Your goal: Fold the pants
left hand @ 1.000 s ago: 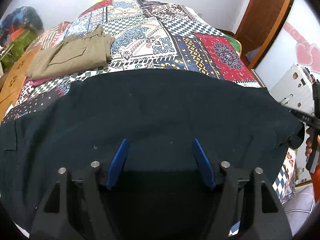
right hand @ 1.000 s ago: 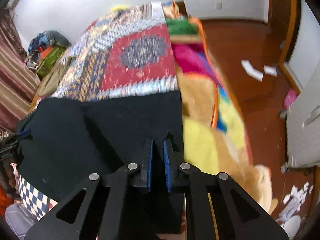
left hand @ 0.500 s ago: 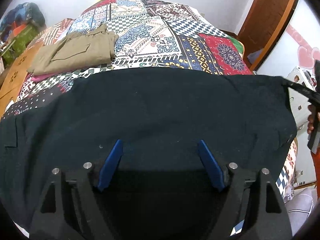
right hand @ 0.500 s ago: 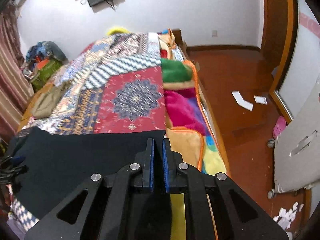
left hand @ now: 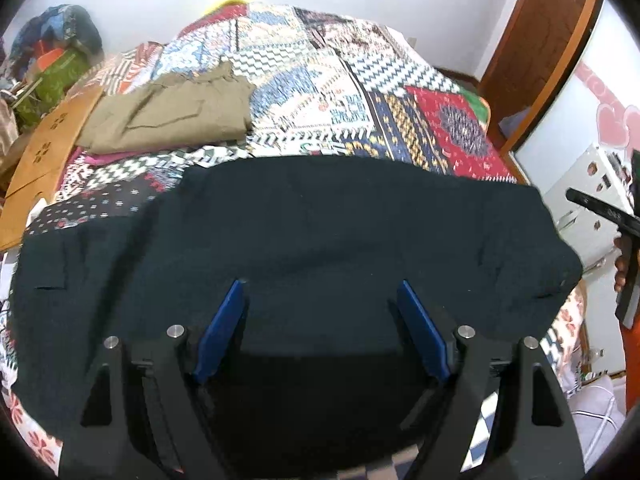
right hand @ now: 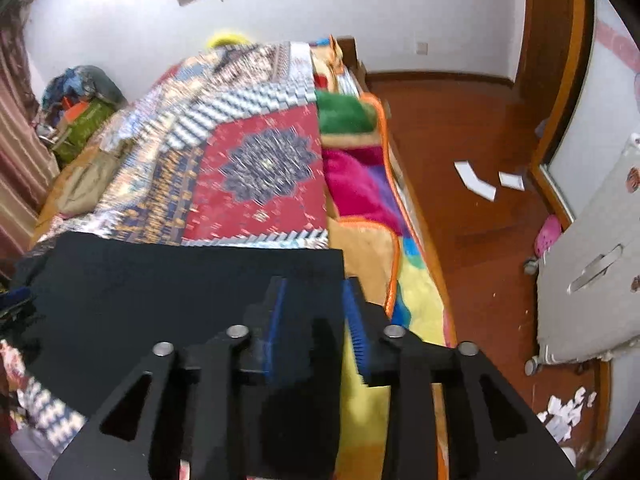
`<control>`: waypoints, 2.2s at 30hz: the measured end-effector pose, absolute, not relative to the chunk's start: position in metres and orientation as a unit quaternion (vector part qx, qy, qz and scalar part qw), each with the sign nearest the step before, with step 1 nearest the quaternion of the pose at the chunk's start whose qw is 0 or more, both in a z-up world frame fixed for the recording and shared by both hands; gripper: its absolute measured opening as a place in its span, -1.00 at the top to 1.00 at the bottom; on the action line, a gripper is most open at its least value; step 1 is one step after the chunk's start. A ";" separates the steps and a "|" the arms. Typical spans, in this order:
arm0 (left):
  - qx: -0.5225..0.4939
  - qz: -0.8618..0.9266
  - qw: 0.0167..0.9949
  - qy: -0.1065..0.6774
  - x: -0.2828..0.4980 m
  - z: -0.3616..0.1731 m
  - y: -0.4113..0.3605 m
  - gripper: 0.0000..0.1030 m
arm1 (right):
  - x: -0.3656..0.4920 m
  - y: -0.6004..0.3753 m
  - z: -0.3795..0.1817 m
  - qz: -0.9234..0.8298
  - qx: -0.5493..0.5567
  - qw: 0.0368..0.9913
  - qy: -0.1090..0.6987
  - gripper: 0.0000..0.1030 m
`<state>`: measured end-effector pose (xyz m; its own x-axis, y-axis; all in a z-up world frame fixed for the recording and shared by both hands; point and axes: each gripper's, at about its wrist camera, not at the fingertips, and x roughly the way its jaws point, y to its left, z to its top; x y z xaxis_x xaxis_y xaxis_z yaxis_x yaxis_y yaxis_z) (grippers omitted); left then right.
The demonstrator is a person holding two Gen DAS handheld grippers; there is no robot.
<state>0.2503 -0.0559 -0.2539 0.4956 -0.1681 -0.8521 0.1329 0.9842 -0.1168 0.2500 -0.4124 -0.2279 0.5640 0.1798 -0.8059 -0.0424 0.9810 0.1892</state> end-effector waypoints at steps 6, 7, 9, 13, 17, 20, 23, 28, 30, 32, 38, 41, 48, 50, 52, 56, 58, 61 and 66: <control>-0.010 -0.065 0.876 0.479 0.222 -0.229 -0.032 -0.54 | 0.216 -0.380 -0.192 0.115 0.062 0.893 0.431 0.29; -0.010 -0.061 0.875 0.480 0.215 -0.228 -0.026 -0.54 | 0.212 -0.372 -0.189 0.126 0.059 0.893 0.429 0.29; -0.010 -0.058 0.874 0.483 0.203 -0.228 -0.019 -0.54 | 0.203 -0.353 -0.185 0.152 0.053 0.890 0.426 0.29; -0.009 -0.058 0.869 0.492 0.182 -0.235 -0.007 -0.54 | 0.192 -0.309 -0.187 0.200 0.032 0.881 0.428 0.29; -0.017 -0.060 0.858 0.510 0.167 -0.252 0.004 -0.54 | 0.189 -0.274 -0.201 0.228 0.007 0.865 0.446 0.28; -0.020 -0.055 0.852 0.521 0.160 -0.263 0.011 -0.54 | 0.187 -0.257 -0.213 0.239 -0.004 0.854 0.463 0.27; -0.021 -0.050 0.850 0.523 0.157 -0.271 0.015 -0.54 | 0.184 -0.243 -0.226 0.242 -0.023 0.843 0.480 0.21; -0.008 -0.038 0.850 0.525 0.163 -0.283 0.012 -0.54 | 0.185 -0.236 -0.239 0.234 -0.040 0.833 0.500 -0.01; -0.006 -0.036 0.853 0.521 0.164 -0.285 0.011 -0.56 | 0.186 -0.236 -0.246 0.230 -0.039 0.830 0.506 -0.08; -0.011 -0.035 0.854 0.520 0.167 -0.287 0.012 -0.57 | 0.186 -0.237 -0.249 0.229 -0.034 0.830 0.506 -0.10; -0.018 -0.026 0.856 0.516 0.178 -0.289 0.010 -0.58 | 0.190 -0.231 -0.248 0.220 -0.048 0.839 0.495 -0.09; -0.010 -0.021 0.859 0.512 0.182 -0.287 0.007 -0.58 | 0.189 -0.225 -0.244 0.207 -0.079 0.848 0.481 -0.08; -0.018 -0.052 0.865 0.498 0.184 -0.277 -0.002 -0.55 | 0.180 -0.209 -0.238 0.202 -0.149 0.856 0.451 -0.09; -0.012 -0.051 0.867 0.496 0.186 -0.277 -0.004 -0.54 | 0.181 -0.206 -0.239 0.201 -0.159 0.858 0.446 -0.09; -0.014 -0.052 0.867 0.496 0.190 -0.278 -0.005 -0.53 | 0.187 -0.206 -0.240 0.202 -0.158 0.858 0.444 -0.09; -0.022 -0.055 0.866 0.496 0.195 -0.279 -0.005 -0.49 | 0.198 -0.200 -0.242 0.206 -0.161 0.859 0.440 -0.08; -0.023 -0.061 0.866 0.496 0.196 -0.278 -0.007 -0.32 | 0.203 -0.195 -0.243 0.209 -0.168 0.858 0.438 -0.08; -0.038 -0.080 0.859 0.504 0.200 -0.280 -0.008 -0.10 | 0.203 -0.186 -0.243 0.221 -0.184 0.853 0.435 0.00; -0.035 -0.083 0.860 0.502 0.205 -0.281 -0.013 0.01 | 0.205 -0.186 -0.245 0.250 -0.178 0.841 0.446 0.37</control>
